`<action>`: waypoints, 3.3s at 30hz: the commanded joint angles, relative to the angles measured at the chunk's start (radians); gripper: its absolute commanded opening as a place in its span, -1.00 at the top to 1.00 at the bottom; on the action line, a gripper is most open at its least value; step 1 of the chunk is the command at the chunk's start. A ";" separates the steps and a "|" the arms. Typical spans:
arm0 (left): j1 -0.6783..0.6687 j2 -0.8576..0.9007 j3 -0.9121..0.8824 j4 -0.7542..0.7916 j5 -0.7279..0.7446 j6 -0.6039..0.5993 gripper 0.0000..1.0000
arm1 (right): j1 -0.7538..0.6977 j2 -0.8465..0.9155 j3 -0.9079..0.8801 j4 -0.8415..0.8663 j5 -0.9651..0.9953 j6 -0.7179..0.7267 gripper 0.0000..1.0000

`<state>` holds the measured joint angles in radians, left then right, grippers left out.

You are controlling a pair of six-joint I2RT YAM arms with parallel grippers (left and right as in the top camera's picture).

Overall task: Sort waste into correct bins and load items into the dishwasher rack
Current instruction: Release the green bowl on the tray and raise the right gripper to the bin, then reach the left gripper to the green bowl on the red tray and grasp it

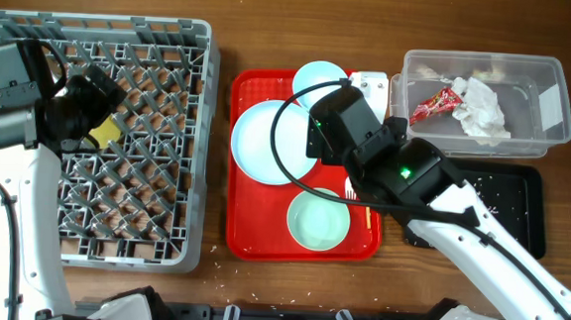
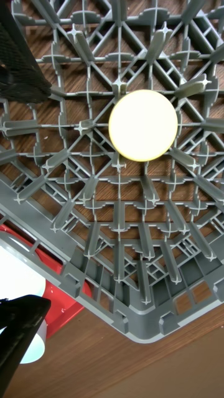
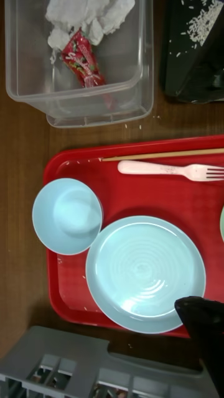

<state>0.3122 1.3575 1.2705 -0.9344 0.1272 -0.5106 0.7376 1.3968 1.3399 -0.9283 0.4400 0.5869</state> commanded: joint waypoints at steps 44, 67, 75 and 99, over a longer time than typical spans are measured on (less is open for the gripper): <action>-0.002 -0.016 -0.001 0.002 -0.006 0.005 -1.00 | -0.436 -0.013 0.019 -0.079 -0.042 0.095 -1.00; -0.546 0.077 -0.001 0.007 0.300 0.059 -0.61 | -0.436 -0.013 0.019 -0.079 -0.042 0.095 -0.99; -0.937 0.288 -0.001 0.083 0.253 0.058 -0.19 | -0.436 -0.013 0.019 -0.079 -0.042 0.095 -1.00; -1.395 0.512 -0.001 0.161 -0.174 -0.256 0.21 | -0.436 -0.013 0.019 -0.079 -0.042 0.095 -1.00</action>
<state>-1.0801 1.8423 1.2705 -0.7765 -0.0097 -0.7395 0.3038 1.3964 1.3418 -1.0092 0.4000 0.6701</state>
